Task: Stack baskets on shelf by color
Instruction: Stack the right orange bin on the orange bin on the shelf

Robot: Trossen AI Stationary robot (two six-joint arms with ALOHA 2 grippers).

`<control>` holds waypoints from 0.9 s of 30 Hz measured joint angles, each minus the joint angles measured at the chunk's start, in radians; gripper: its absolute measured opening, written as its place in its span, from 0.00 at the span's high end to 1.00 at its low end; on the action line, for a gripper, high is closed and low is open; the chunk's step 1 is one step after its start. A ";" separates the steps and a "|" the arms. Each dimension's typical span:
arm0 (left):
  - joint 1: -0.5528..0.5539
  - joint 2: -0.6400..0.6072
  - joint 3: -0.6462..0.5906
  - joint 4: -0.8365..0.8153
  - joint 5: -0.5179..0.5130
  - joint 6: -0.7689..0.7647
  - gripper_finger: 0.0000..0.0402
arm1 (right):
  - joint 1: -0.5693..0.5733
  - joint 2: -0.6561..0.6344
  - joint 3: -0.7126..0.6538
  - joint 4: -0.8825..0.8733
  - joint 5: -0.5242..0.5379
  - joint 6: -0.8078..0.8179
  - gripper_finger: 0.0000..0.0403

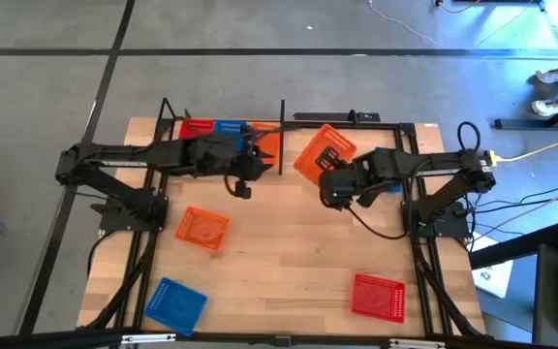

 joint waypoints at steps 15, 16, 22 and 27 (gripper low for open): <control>0.007 0.111 -0.001 0.151 0.109 0.236 0.77 | -0.076 0.023 0.000 0.031 0.089 -0.235 1.00; 0.009 0.121 0.000 0.179 0.112 0.240 0.77 | -0.076 0.023 0.000 0.031 0.090 -0.234 1.00; 0.008 0.160 0.000 0.264 0.116 0.261 0.77 | -0.076 0.023 0.000 0.034 0.081 -0.228 1.00; 0.025 0.188 0.000 0.308 0.115 0.261 0.77 | -0.076 0.023 0.000 0.039 0.077 -0.229 1.00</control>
